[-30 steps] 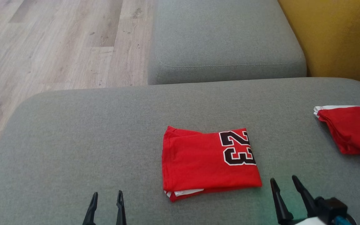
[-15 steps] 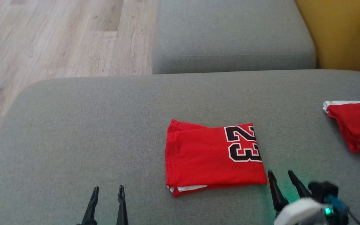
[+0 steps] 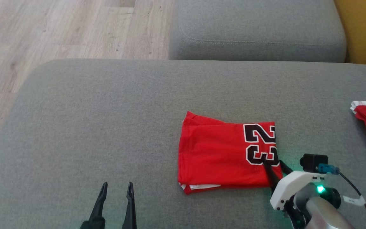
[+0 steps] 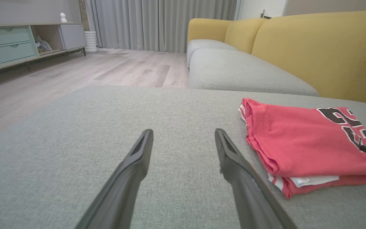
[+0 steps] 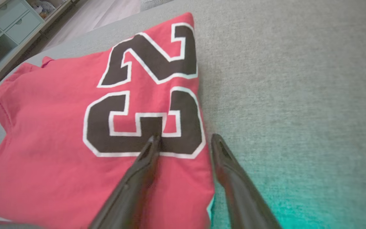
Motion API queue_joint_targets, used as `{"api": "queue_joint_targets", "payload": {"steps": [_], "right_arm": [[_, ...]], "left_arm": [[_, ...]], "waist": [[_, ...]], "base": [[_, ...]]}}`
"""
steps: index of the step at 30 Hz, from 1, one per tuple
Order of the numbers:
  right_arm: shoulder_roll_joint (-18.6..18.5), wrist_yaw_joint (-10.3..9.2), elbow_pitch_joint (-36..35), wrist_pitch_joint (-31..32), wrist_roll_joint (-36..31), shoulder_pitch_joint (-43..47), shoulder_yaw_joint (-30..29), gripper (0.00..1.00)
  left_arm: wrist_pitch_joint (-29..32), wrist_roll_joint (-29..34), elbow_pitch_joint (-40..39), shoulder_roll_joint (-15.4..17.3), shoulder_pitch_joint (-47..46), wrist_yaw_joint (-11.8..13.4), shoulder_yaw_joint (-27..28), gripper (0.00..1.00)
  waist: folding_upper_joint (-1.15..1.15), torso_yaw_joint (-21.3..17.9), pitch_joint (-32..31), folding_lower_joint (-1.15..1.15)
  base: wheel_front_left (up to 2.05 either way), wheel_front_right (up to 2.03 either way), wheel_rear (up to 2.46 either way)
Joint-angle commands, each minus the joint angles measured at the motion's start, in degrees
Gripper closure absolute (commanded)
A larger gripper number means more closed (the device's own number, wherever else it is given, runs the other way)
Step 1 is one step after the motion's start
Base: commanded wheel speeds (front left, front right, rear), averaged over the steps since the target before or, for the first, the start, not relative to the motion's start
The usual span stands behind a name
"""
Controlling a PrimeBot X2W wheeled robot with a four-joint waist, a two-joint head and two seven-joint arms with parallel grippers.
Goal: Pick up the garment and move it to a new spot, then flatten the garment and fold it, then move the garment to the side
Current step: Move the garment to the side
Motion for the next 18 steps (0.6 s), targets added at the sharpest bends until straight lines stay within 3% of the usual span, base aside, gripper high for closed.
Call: {"api": "queue_joint_targets", "payload": {"steps": [1,8,18], "right_arm": [[-0.31,-0.04,-0.50,-1.31,0.37,-2.28,1.76,1.00],[-3.59,-0.04,1.65,-6.39,-0.61,-6.31,1.84,1.00],[-12.07,-0.04,0.58,-7.45,-3.93,-14.49,-0.51,1.00]], "left_arm": [[-0.70,0.27,-1.61,-0.42,-2.51,0.09,1.64,0.00],[-0.70,0.23,-3.19,-0.42,-2.63,1.14,1.47,0.00],[-0.70,-1.33,-4.76,-0.42,-4.39,0.96,0.47,0.00]], "waist": [[0.00,-0.02,0.10,-0.01],[0.00,-2.66,1.18,-0.01],[0.00,-8.44,5.49,-0.01]], "base": [[0.00,0.00,0.00],[0.00,0.00,0.00],[0.00,0.00,0.00]]}}
